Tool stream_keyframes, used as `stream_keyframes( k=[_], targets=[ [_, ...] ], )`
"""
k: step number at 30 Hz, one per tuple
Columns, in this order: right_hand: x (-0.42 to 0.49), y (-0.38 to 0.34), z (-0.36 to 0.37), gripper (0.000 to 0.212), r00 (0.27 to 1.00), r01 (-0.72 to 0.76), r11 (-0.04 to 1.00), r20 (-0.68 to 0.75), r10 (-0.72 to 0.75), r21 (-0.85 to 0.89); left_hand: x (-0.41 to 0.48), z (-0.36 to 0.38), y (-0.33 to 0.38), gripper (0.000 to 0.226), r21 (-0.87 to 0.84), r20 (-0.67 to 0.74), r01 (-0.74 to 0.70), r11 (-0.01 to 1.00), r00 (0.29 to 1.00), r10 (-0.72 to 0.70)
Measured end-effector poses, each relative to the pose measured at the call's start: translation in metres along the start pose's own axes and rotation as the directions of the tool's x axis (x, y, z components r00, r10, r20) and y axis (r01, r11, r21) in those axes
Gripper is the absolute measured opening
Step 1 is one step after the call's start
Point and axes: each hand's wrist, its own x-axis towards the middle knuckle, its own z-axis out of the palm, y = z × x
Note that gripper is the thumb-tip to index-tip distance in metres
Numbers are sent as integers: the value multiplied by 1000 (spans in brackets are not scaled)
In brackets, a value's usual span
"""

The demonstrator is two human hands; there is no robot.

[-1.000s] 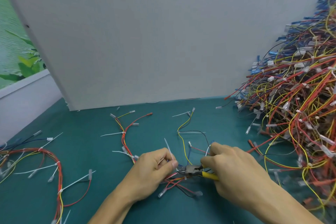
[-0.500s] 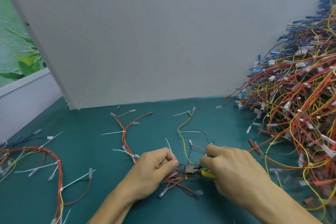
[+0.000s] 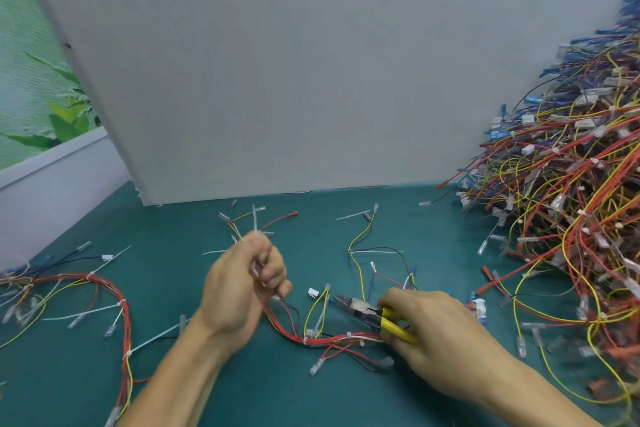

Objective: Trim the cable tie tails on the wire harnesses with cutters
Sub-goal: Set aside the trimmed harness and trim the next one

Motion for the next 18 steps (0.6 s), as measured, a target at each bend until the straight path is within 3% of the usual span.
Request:
stream_keyframes(
  k=[4,9,12,13,15,18],
  targets=[
    [2,9,-5,28,997,3,997,77,-9,72,1,-14,14,33,71,-23,14,997,1000,-12],
    [1,20,-20,22,978,-12,999,207,2,44,-6,-15,11,24,282,-30,109,953,994,-104],
    [1,26,-26,23,972,-25,999,234,17,29,-9,-19,12,12,454,-55,87,887,996,-69],
    [1,27,-27,23,971,-28,999,240,19,34,-11,-21,12,7,573,-28,46,818,999,-37],
    [1,28,-28,23,969,-31,999,247,21,39,-19,-20,9,9,817,134,-92,570,991,-31],
    [1,28,-30,24,969,-38,998,248,25,50,-32,-11,-10,28,923,376,-351,156,910,-173]
  ],
)
